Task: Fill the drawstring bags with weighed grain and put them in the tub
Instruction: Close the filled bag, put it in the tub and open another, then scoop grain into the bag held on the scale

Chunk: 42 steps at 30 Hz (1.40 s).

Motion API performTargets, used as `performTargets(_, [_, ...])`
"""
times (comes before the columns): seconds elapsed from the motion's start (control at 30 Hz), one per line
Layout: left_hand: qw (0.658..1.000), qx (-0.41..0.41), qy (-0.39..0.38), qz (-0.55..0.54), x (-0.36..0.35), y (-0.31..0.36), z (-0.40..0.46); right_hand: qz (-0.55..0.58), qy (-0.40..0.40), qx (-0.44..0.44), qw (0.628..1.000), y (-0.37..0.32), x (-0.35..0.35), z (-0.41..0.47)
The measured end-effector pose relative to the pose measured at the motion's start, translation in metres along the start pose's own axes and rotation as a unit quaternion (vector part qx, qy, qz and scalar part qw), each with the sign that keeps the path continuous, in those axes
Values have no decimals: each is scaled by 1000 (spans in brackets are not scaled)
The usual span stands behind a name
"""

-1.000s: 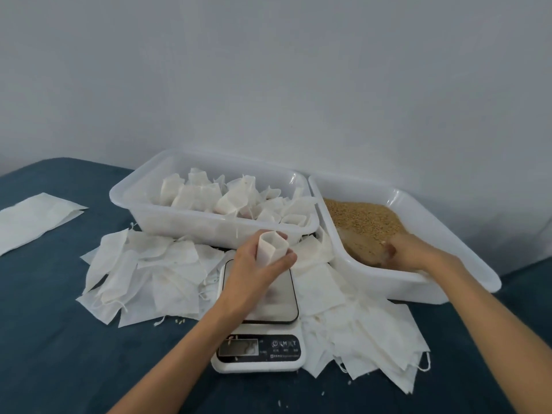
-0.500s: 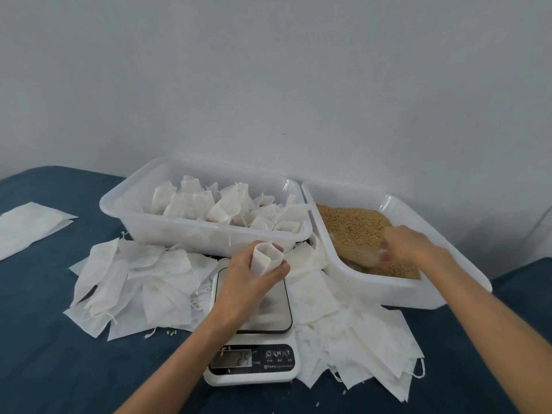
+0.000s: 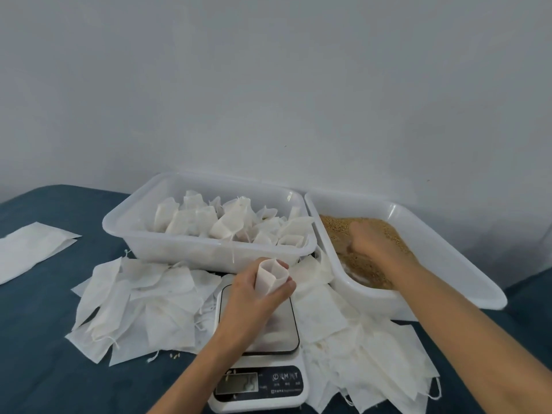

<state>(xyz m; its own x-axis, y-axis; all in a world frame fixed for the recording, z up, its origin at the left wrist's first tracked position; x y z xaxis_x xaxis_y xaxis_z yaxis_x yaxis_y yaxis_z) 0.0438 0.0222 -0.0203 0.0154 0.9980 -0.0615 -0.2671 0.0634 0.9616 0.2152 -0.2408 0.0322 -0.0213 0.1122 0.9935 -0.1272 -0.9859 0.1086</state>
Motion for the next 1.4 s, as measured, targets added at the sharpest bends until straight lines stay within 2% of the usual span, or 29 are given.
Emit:
performTargets(0.17, [1000, 10, 2, -1, 0, -2, -1, 60, 16, -41, 997, -2, -8, 12])
performTargets(0.3, [1000, 10, 5, 7, 3, -3, 2, 159, 29, -73, 984, 16, -2, 13])
performTargets(0.57, [1000, -8, -5, 5, -1, 1, -1, 207, 57, -52, 975, 69, 1, -31])
performTargets(0.7, [1000, -9, -3, 12, -1, -1, 0, 264, 81, 19, 961, 74, 17, -64])
performTargets(0.87, [1000, -18, 3, 20, -2, 1, 0, 333, 57, 160, 928, 47, 44, -115])
performTargets(1.0, [999, -21, 6, 29, -1, 0, 1, 334, 79, 252, 905, 25, 65, -142])
performTargets(1.4, [999, -27, -24, 31, -2, 0, -1, 198, 159, 294, 922, 6, 85, -155])
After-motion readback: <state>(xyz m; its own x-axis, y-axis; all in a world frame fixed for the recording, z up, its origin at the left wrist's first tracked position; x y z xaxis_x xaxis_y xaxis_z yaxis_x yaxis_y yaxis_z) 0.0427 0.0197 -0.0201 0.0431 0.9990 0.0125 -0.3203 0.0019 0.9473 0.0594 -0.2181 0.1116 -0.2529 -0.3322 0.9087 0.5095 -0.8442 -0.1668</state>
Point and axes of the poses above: each hand's wrist, its own z-axis towards the middle knuckle, its own x-axis out of the back of the hand, y = z × x, the point moved 3 cm from there along z, towards the middle knuckle, and after that the axes turned 1 degree about -x, right-handed, at the moved point
